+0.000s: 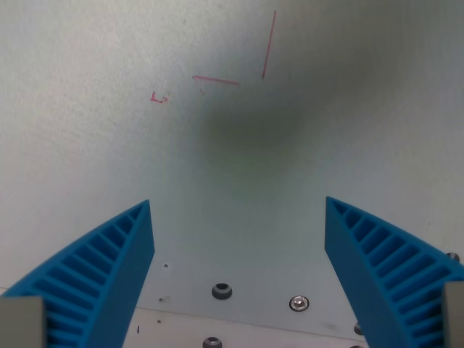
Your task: Rotate around base negative y
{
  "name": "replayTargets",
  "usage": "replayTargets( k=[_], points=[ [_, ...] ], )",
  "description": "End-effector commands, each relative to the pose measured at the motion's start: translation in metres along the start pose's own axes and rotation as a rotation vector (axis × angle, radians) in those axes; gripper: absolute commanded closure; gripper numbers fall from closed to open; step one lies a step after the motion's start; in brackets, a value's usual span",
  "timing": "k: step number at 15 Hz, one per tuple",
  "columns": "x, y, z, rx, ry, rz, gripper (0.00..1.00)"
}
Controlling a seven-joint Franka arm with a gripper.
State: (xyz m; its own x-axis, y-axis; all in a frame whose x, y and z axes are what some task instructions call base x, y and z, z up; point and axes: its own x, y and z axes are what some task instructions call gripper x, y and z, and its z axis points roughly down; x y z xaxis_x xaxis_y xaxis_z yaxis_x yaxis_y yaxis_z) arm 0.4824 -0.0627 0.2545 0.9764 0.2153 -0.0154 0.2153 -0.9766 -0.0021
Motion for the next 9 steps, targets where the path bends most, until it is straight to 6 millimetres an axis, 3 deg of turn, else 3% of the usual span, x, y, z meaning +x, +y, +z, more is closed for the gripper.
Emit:
replayTargets(
  k=[1, 9],
  points=[
    [0.0002, 0.0001, -0.002, -0.004, 0.016, 0.0, 0.0],
    [0.0002, 0.0001, -0.002, -0.024, 0.107, 0.0, 0.0]
  ],
)
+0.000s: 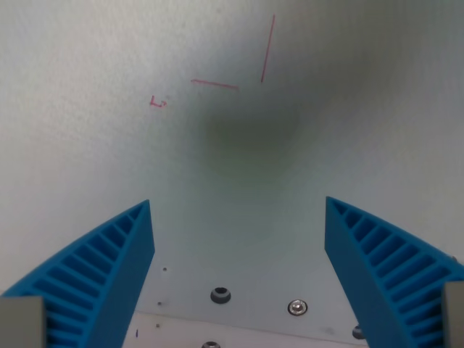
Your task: Rotate around base negative y
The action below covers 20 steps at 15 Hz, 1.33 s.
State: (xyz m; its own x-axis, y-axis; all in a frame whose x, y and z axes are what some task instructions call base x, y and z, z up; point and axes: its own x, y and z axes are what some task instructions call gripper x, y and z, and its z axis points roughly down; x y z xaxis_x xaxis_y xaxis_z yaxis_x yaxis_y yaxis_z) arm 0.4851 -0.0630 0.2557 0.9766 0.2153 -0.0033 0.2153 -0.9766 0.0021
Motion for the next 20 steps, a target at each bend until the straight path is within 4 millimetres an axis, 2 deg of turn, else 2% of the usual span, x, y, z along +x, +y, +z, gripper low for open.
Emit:
replayTargets(
  k=[1, 20],
  points=[
    [-0.0023, -0.0007, -0.0009, -0.022, 0.106, 0.0, 0.0],
    [-0.0023, -0.0007, -0.0009, -0.07, 0.323, 0.002, 0.0]
  ],
)
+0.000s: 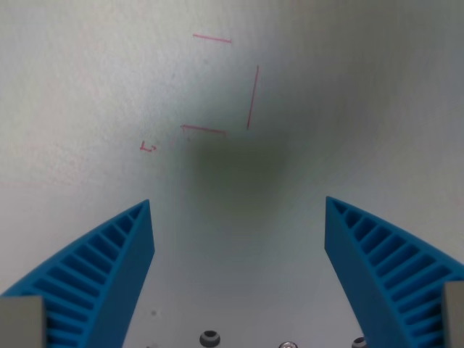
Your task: Rotate around base negative y
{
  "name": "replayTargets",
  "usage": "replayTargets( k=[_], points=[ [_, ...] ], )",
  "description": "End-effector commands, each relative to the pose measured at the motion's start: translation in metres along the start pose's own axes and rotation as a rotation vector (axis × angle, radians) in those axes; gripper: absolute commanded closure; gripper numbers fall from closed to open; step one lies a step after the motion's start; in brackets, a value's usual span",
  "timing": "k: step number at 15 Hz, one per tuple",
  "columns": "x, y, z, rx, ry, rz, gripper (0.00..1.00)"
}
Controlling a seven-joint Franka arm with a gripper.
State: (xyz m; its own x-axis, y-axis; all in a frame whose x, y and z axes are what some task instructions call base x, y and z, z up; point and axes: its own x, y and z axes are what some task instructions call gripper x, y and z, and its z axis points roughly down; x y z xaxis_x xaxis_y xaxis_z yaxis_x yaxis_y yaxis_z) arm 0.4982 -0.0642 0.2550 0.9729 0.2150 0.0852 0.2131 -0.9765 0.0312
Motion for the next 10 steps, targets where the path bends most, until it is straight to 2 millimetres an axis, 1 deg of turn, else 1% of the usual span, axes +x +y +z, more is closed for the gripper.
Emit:
replayTargets(
  k=[1, 10],
  points=[
    [-0.0146, -0.0046, -0.0029, -0.043, 0.245, 0.002, 0.0],
    [-0.0146, -0.0046, -0.0029, -0.065, 0.348, 0.005, 0.0]
  ],
)
